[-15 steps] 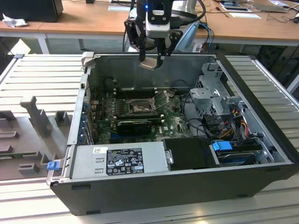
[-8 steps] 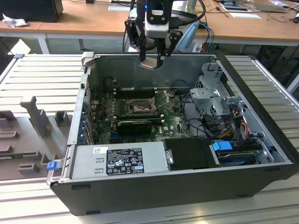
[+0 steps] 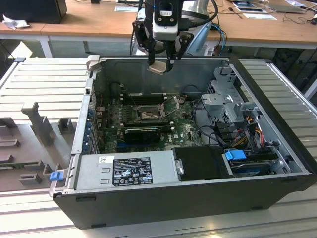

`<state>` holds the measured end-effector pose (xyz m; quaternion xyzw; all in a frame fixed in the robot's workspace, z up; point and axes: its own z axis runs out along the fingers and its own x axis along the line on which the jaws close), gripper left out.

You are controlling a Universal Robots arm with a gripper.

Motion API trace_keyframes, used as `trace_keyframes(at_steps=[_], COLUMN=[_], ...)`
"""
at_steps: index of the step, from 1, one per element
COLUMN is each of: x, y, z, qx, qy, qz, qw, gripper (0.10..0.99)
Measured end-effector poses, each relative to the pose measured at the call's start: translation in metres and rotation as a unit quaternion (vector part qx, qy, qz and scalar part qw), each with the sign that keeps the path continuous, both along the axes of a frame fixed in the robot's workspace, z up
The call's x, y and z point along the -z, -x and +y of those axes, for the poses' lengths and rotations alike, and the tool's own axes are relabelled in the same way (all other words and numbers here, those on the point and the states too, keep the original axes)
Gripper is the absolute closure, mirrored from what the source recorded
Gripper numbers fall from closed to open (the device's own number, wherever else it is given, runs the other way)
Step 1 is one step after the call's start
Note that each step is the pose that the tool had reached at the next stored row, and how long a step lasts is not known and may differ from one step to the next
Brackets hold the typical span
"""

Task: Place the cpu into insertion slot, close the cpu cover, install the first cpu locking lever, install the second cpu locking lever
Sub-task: 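Place the cpu into insertion slot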

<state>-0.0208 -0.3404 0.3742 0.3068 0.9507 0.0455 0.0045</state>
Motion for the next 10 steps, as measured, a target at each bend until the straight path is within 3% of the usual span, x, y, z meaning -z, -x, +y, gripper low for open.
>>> trace_keyframes(at_steps=[10], x=[0.0000], y=[0.0000], z=[0.0000], qx=[0.018], qy=[0.0000], qz=[0.0000], qw=[0.9998], gripper=[0.557])
